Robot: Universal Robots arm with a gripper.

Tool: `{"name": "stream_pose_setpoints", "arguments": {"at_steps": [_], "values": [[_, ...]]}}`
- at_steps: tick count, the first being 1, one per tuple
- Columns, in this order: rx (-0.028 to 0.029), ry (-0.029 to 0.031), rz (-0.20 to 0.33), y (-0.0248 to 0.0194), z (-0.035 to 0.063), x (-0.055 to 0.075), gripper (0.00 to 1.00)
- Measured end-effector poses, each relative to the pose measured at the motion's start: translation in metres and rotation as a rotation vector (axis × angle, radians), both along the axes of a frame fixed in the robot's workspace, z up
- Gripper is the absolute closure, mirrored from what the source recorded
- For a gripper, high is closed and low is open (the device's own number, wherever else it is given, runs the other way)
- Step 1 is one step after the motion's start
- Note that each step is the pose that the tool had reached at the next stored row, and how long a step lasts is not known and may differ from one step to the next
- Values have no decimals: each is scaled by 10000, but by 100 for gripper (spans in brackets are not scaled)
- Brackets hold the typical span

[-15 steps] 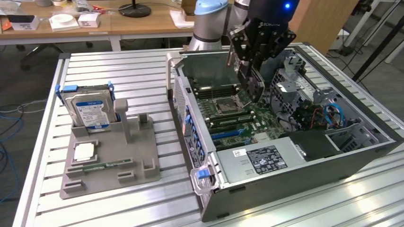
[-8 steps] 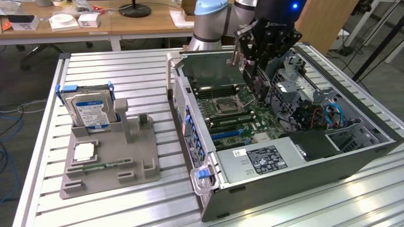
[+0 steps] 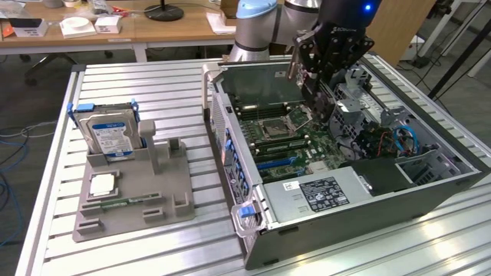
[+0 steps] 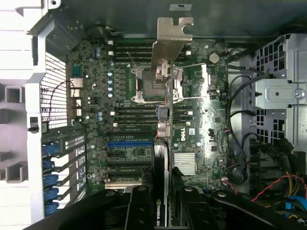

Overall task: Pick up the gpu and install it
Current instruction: 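Pick up the gpu and move the gpu toward the slot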

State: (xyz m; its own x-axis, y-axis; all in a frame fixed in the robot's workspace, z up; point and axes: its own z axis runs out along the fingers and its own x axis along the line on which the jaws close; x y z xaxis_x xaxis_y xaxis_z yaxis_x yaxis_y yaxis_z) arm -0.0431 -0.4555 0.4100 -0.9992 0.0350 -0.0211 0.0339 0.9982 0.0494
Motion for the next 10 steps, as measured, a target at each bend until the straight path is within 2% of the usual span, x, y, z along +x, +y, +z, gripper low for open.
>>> {"name": "stream_pose_setpoints", "arguments": {"at_steps": [6, 10], "values": [[0, 0, 0, 0, 0, 100, 74], [0, 0, -1, 0, 0, 119, 74]]}}
